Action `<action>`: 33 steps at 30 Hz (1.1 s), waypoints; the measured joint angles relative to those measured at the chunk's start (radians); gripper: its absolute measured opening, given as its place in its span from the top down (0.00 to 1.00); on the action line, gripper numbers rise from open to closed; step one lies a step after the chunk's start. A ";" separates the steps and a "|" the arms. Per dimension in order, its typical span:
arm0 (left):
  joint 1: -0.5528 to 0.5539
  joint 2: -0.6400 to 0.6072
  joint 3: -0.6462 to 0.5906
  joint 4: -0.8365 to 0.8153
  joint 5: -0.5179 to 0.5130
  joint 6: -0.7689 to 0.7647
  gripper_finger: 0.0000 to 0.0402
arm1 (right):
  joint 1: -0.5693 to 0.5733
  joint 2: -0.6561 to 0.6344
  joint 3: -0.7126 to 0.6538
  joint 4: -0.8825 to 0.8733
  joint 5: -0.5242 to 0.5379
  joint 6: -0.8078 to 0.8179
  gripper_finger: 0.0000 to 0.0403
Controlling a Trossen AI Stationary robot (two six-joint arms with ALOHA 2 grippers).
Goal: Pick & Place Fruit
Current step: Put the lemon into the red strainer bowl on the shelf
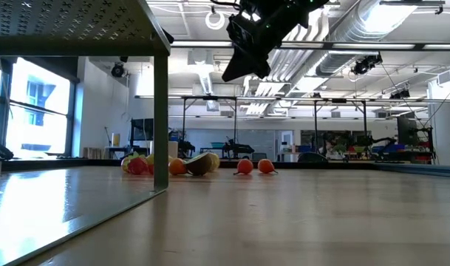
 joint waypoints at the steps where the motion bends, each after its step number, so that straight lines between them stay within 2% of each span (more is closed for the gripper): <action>1: 0.000 0.000 0.000 0.000 0.000 0.000 1.00 | 0.000 0.000 0.000 0.000 0.001 0.000 0.95; 5: 0.000 0.000 0.000 -0.001 0.000 0.000 1.00 | 0.000 0.000 0.000 0.000 0.009 -0.022 0.82; 14: 0.000 0.000 0.000 -0.006 0.000 0.000 1.00 | 0.009 0.000 0.000 0.000 0.111 -0.060 0.36; 19: 0.000 0.000 0.000 -0.019 0.000 0.000 1.00 | 0.013 0.000 0.000 0.000 0.155 -0.061 0.19; 25: 0.000 0.000 0.000 -0.021 0.000 0.000 1.00 | 0.012 0.000 0.000 0.012 0.186 -0.052 0.12; 33: 0.000 0.000 0.000 -0.032 0.001 0.000 1.00 | -0.008 0.000 0.004 0.012 0.183 0.111 0.15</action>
